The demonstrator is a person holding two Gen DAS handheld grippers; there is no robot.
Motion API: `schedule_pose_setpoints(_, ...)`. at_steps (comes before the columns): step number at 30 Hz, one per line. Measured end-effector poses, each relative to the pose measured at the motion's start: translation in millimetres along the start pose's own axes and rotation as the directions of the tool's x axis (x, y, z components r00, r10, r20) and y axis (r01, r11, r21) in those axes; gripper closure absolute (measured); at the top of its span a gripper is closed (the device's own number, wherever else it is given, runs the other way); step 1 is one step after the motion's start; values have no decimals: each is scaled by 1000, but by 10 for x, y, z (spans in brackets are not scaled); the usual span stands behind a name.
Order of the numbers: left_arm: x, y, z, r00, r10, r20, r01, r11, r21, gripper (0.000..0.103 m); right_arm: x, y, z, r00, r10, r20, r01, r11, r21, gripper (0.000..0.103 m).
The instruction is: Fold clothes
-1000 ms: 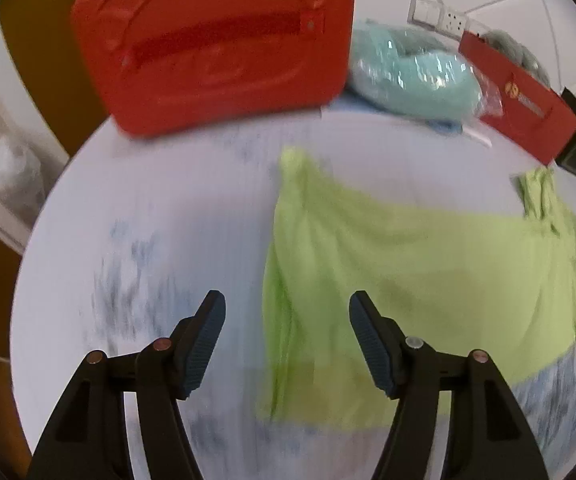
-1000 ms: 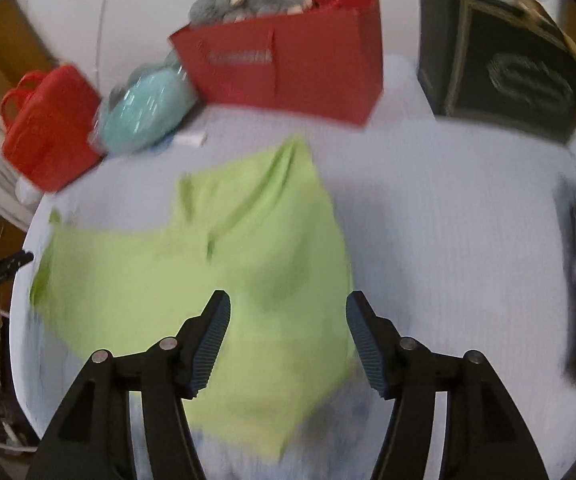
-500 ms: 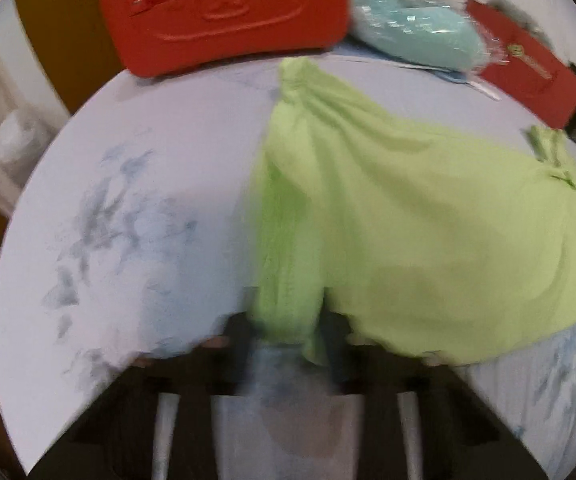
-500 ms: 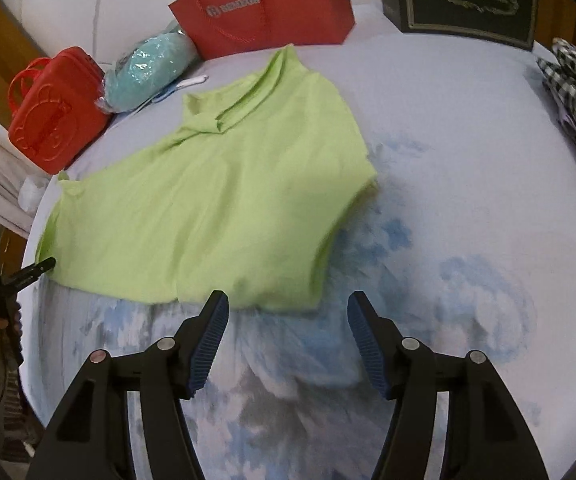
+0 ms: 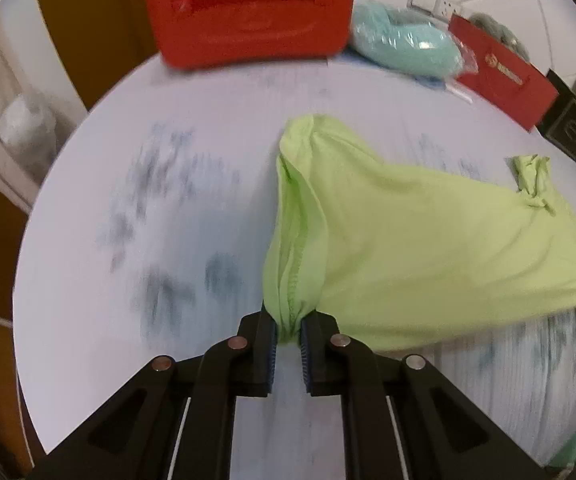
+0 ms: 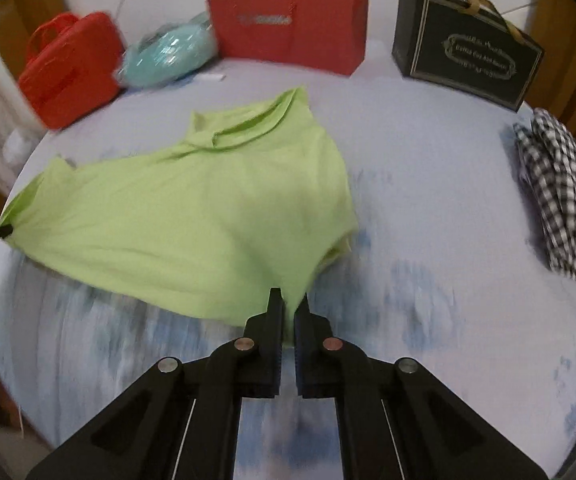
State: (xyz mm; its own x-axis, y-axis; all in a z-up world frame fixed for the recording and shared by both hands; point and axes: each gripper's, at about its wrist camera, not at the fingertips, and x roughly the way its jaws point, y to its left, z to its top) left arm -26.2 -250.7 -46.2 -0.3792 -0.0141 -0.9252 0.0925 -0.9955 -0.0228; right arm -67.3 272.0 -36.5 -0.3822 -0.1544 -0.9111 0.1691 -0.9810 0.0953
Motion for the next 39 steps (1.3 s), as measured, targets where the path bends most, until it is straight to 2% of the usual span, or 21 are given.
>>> schedule_pose_setpoints(3,88,21,-366,997,16,-77,-14,1000,17,94,41,27,-358,994,57,-97,-54,998,29,99)
schedule_pose_setpoints(5,121,62,-563,993,28,-115,-26,999,20,88,117,38,-606,983,82,-162,-76,996,46,99)
schedule_pose_setpoints(6,120,99,-641,991,37,-128,-35,999,17,78,145,28,-708,978,89,-186,-80,995,58,98)
schedule_pose_setpoints(7,95,126,-665,991,51,-127,-50,999,13,64,160,-6,-778,975,89,-203,-75,994,73,94)
schedule_pose_setpoints(8,40,155,-657,991,67,-112,-67,998,7,58,151,-46,-819,975,80,-208,-64,994,85,83)
schedule_pose_setpoints(9,-14,183,-649,992,83,-97,-84,996,1,56,100,-99,-810,979,57,-194,-40,995,90,79)
schedule_pose_setpoints(10,-86,205,-623,993,95,-74,-95,995,-5,56,48,-151,-800,983,34,-180,-17,995,96,69)
schedule_pose_setpoints(11,-170,214,-567,995,96,-41,-96,995,-10,55,-14,-194,-763,987,22,-156,-7,995,102,63)
schedule_pose_setpoints(14,-363,208,-349,996,80,50,-79,997,-23,47,-226,-248,-508,998,48,-45,-43,993,110,59)
schedule_pose_setpoints(17,-317,119,-129,995,56,88,-56,998,-4,47,-218,-113,-191,997,76,10,-77,994,73,58)
schedule_pose_setpoints(21,-25,58,171,995,43,90,-43,999,3,47,30,109,225,993,117,19,-118,993,27,57)
schedule_pose_setpoints(24,159,50,281,997,32,74,-31,999,-4,47,271,258,445,990,138,-6,-138,990,20,51)
schedule_pose_setpoints(26,258,-7,319,998,34,59,-35,999,8,48,394,349,515,988,153,-30,-152,988,18,51)
schedule_pose_setpoints(27,295,-31,323,998,39,52,-40,999,15,54,440,379,538,986,161,-44,-160,987,12,51)
schedule_pose_setpoints(28,319,-33,315,998,41,47,-42,999,16,64,486,408,561,984,169,-59,-169,986,6,51)
schedule_pose_setpoints(30,365,-37,299,998,46,38,-47,999,19,73,557,495,589,980,175,-95,-178,984,-27,56)
schedule_pose_setpoints(31,388,-38,291,998,49,33,-50,999,21,73,603,541,599,978,170,-119,-177,983,-47,65)
schedule_pose_setpoints(32,411,-40,283,998,51,29,-52,998,22,73,678,580,610,976,156,-150,-167,984,-63,68)
schedule_pose_setpoints(36,504,-48,251,998,61,11,-62,998,29,74,998,682,666,958,106,-265,-141,983,-115,69)
schedule_pose_setpoints(38,540,-46,239,998,64,3,-64,997,31,74,1122,760,723,952,72,-298,-127,977,-169,86)
schedule_pose_setpoints(39,538,-35,241,998,61,1,-61,998,27,74,1147,818,783,955,48,-292,-113,971,-210,90)
